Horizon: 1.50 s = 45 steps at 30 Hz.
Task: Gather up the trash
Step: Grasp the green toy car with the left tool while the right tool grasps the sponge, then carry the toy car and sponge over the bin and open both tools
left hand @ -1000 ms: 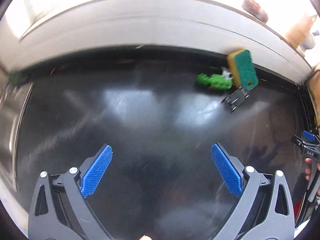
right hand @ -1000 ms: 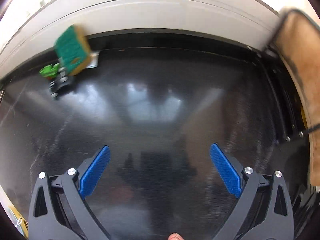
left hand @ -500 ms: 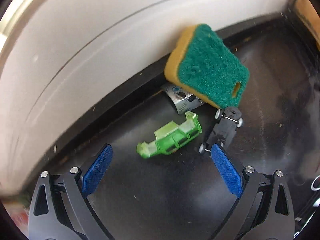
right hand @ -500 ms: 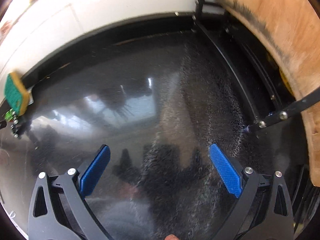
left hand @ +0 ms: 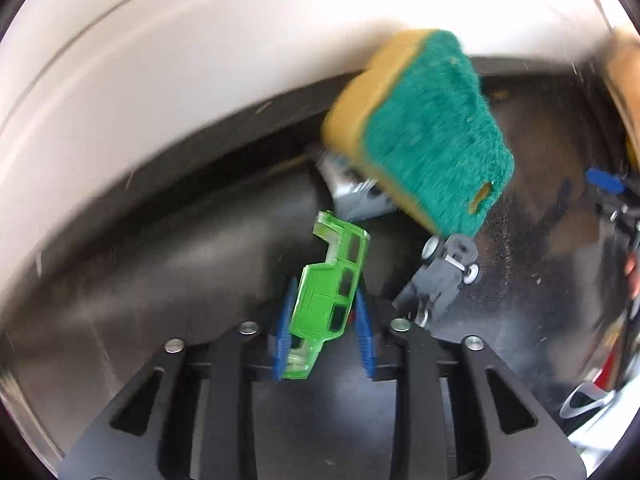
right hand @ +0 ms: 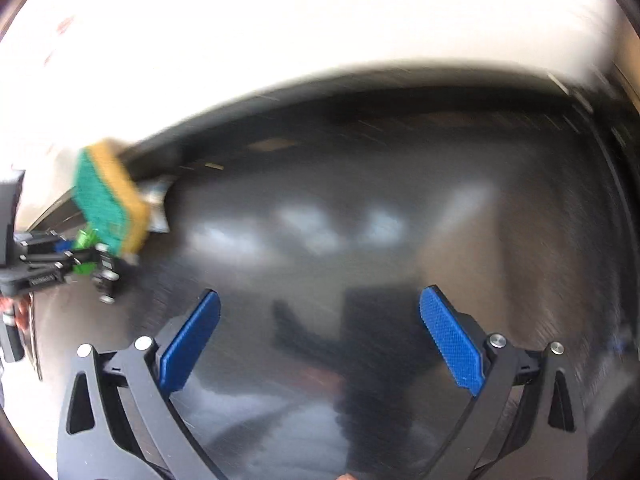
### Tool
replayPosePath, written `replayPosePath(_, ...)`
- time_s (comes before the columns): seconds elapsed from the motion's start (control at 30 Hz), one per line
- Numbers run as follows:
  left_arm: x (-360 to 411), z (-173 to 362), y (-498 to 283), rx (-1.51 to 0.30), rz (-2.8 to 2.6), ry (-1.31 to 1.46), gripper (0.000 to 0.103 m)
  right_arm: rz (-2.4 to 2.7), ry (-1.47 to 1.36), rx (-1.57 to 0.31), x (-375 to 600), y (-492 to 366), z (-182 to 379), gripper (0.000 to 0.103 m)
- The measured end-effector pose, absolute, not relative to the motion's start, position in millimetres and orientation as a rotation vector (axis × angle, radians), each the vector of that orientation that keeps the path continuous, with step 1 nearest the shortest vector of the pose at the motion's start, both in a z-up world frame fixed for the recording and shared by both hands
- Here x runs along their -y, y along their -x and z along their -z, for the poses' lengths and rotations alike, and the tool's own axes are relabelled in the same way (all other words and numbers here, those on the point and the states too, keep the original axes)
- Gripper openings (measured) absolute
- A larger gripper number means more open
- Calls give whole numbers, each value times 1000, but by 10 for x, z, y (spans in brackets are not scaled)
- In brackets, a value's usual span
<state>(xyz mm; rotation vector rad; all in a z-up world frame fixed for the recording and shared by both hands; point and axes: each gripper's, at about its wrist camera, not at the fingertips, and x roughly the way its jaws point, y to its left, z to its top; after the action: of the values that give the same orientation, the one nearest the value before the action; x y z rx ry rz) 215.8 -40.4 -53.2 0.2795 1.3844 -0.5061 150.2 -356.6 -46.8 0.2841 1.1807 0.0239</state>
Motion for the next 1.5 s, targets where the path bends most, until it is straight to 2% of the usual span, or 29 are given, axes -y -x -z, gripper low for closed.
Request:
replayPosePath(0.27, -464, 413, -1620, -1386, 263, -66, 26, -266, -99, -1105, 2462, -2292, 232, 97)
replayPosePath(0.37, -673, 381, -1381, -1389, 204, -15, 26, -300, -43, -1131, 2137, -2538, 282, 95)
replayPosePath(0.43, -779, 359, -1358, -1392, 176, -7, 26, -345, -54, -1168, 2003, -2625, 327, 56)
replayPosePath(0.47, -852, 328, -1254, -1390, 158, 8, 26, -391, -97, -1183, 1966, -2658, 323, 43)
replayPosePath(0.57, -989, 190, -1106, -1372, 118, 44, 26, -369, -40, -1170, 1816, -2578, 151, 33)
replayPosePath(0.87, -1155, -245, -420, -1267, 20, 137, 26, -354, 24, -1010, 1706, -2108, -550, 27)
replayPosePath(1.03, -1379, -404, -47, -1206, -55, 207, 26, -403, 89, -938, 1311, -1855, -922, 27)
replayPosePath(1.27, -2041, -351, 754, -1195, -236, 343, 26, -724, 255, -998, -208, -861, -709, 27)
replayPosePath(1.5, -2769, -260, 1957, -1180, -445, 500, 26, -1018, 433, -1055, -1836, 318, -432, 27)
